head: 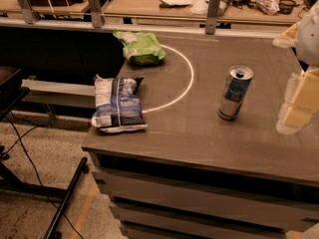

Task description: Knock redbull can over

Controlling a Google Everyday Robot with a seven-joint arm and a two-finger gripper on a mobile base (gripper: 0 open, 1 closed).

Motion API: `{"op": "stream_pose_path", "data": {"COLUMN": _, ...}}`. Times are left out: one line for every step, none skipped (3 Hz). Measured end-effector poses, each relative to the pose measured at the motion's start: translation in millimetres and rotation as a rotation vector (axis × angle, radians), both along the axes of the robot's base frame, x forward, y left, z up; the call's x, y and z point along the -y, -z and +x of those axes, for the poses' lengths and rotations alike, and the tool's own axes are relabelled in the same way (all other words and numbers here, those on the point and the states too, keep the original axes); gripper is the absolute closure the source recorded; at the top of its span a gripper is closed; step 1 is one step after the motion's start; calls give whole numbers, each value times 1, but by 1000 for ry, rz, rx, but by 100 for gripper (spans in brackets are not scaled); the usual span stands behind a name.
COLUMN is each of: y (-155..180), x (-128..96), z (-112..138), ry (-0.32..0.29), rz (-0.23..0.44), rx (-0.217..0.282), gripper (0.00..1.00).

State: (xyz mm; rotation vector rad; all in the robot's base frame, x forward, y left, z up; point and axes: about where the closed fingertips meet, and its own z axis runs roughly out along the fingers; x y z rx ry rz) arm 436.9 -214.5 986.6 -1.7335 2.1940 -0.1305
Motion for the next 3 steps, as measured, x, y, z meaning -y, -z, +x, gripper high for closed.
{"op": "stream_pose_path", "data": {"y": 0, "x": 0, "z": 0, "ry": 0, "rz": 0, "rx": 0, "gripper": 0}}
{"op": "stream_pose_path", "data": {"y": -2, "x": -4, "z": 5, "ry": -18, "rz": 62, "rx": 13, "gripper": 0}}
{"op": "stream_pose_path", "data": {"y": 1, "x": -6, "z": 22, "ry": -60, "rz": 203, "rx": 30, "gripper": 0}}
